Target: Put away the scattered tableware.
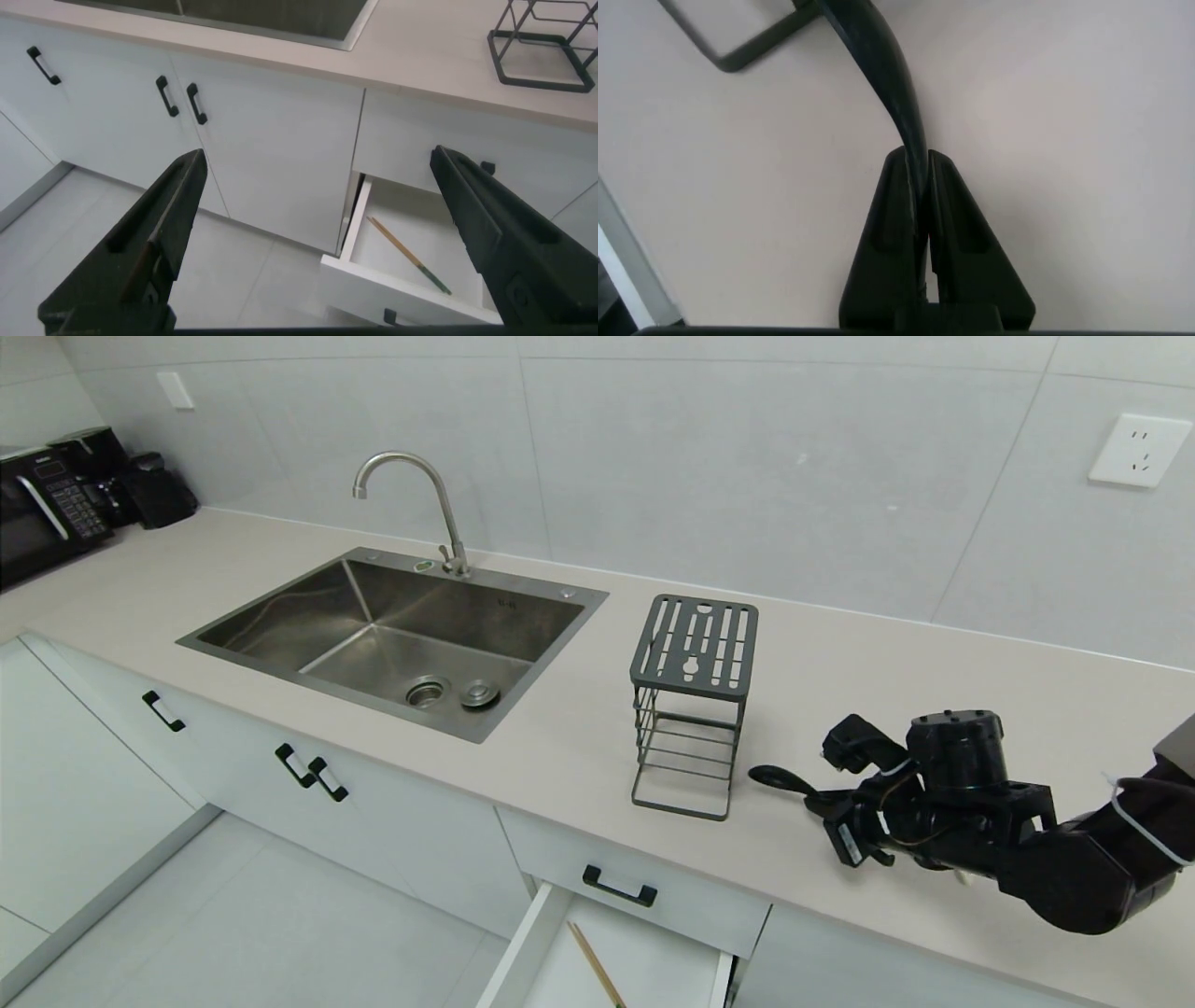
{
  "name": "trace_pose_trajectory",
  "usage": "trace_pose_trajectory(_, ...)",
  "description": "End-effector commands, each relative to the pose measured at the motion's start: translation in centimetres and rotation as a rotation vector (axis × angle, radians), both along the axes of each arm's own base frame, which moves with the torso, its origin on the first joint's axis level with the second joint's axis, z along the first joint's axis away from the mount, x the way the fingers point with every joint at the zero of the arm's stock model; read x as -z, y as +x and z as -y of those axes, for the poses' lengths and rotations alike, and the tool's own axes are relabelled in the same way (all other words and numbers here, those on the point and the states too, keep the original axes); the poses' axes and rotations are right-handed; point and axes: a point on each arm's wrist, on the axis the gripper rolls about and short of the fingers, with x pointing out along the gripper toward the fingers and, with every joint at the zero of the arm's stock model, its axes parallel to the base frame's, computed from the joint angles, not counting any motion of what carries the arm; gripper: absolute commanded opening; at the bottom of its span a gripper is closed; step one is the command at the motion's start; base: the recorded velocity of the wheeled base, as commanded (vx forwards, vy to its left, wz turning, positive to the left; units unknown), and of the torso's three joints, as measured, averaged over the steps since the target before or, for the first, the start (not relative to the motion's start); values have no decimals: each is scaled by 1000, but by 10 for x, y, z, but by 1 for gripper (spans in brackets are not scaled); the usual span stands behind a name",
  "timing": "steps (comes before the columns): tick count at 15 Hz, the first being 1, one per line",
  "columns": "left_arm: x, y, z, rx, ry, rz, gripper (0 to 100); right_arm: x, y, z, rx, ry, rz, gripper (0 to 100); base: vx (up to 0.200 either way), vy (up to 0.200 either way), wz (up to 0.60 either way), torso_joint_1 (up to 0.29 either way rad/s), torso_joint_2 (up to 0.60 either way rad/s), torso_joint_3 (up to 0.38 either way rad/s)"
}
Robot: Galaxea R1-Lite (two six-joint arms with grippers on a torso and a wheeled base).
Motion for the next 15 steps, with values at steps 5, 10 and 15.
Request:
trace_pose_trajectory(5, 0, 0, 0, 0, 0, 0, 100, -23, -51, -5, -94, -4, 41, 0, 0, 0, 0, 0, 0, 0)
trace_pose_trajectory(10, 0, 0, 0, 0, 0, 0, 100, -19, -77, -6, -140, -14, 11, 0, 0, 0, 0, 0, 0, 0)
trace_pose_trajectory(15, 0, 0, 0, 0, 0, 1, 100, -22, -105, -34, -296, -9, 17, 0, 0, 0, 0, 0, 0, 0)
